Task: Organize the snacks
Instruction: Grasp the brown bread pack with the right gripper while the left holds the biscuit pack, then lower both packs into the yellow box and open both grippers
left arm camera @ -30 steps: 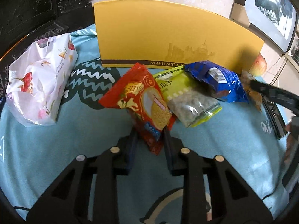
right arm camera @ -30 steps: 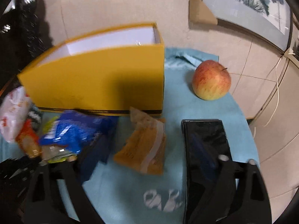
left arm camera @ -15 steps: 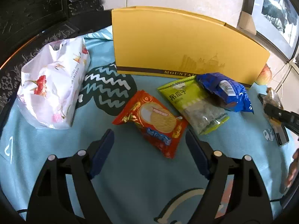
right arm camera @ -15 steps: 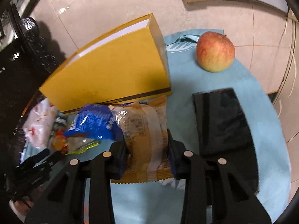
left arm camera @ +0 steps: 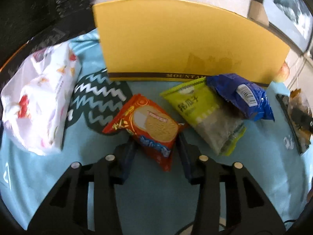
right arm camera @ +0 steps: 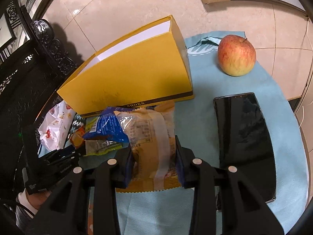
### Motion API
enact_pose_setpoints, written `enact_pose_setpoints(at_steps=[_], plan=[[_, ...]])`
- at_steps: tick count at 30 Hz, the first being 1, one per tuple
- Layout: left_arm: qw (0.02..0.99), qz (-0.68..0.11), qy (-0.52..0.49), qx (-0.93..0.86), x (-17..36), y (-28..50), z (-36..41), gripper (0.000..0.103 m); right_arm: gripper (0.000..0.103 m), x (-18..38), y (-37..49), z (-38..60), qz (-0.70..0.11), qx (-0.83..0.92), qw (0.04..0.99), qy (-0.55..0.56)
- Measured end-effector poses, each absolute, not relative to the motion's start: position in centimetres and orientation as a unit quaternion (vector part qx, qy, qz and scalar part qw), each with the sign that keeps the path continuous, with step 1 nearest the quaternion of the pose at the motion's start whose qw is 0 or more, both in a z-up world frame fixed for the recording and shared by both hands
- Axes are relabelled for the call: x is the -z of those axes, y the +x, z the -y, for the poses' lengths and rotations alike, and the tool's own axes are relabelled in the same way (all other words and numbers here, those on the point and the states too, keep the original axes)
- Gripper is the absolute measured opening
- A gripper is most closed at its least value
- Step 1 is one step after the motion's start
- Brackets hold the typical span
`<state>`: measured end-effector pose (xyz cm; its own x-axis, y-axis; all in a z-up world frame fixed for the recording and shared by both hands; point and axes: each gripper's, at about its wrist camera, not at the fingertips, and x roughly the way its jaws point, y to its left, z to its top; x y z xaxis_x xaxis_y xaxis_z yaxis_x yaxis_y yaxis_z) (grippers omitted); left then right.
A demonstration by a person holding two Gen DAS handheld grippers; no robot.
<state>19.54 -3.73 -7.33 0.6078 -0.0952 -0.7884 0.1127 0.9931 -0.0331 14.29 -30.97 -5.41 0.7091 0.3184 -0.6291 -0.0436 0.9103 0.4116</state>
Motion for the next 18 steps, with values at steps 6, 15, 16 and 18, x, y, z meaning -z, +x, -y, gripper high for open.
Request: enact_pose_setpoints(at_steps=[6, 15, 16, 18], plan=[[0.908, -0.414, 0.001, 0.061, 5.2, 16.7, 2.4, 0.042, 0.036, 4.0, 13.4, 30.5, -0.346, -0.113, 0.914, 0.182], [0.925, -0.375, 0.002, 0.064, 0.7, 12.9, 2.2, 0.042, 0.036, 1.6, 11.9, 29.6, -0.315, -0.13, 0.924, 0.175], [0.927, -0.369, 0.002, 0.066, 0.0, 13.0, 2.1, 0.042, 0.036, 1.2, 11.7, 29.7, -0.31, -0.133, 0.925, 0.176], [0.932, -0.355, 0.005, 0.075, -2.0, 13.3, 2.6, 0.042, 0.037, 0.1, 11.5, 29.7, -0.3, -0.134, 0.929, 0.172]])
